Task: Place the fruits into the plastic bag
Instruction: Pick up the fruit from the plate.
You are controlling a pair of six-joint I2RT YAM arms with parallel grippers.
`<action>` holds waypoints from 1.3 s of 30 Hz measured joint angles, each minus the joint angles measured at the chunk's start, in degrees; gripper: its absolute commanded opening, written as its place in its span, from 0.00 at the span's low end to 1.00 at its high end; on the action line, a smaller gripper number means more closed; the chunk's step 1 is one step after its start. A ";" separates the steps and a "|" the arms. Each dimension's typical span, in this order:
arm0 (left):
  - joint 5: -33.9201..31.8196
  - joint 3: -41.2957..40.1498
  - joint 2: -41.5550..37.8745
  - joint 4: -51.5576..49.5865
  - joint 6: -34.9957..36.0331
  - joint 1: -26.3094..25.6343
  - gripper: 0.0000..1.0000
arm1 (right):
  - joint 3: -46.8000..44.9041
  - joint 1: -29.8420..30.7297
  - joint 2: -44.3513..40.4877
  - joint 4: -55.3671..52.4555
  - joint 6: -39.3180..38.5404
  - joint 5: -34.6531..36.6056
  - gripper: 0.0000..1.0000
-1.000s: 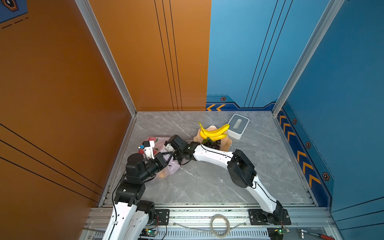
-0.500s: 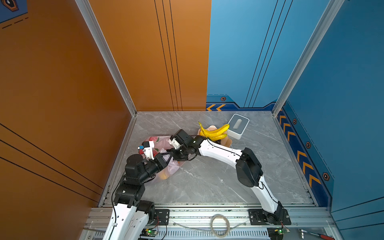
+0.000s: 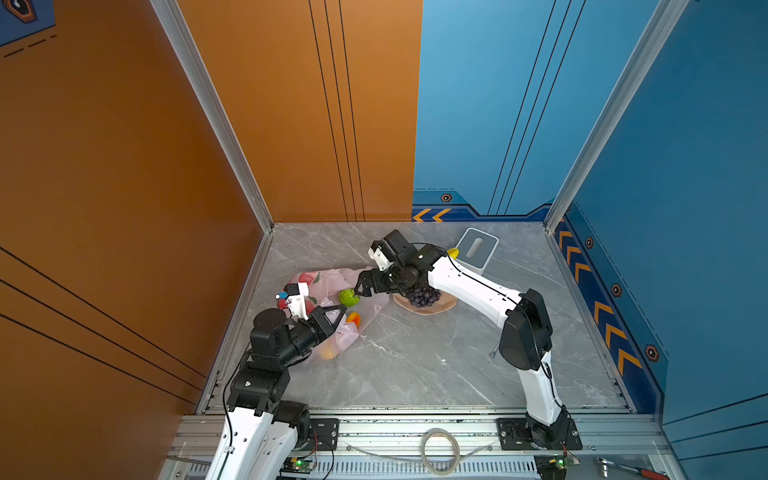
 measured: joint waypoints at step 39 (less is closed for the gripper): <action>-0.04 0.00 -0.98 -1.90 0.13 0.00 0.00 | -7.17 -9.07 -22.60 -2.91 -3.69 2.16 0.97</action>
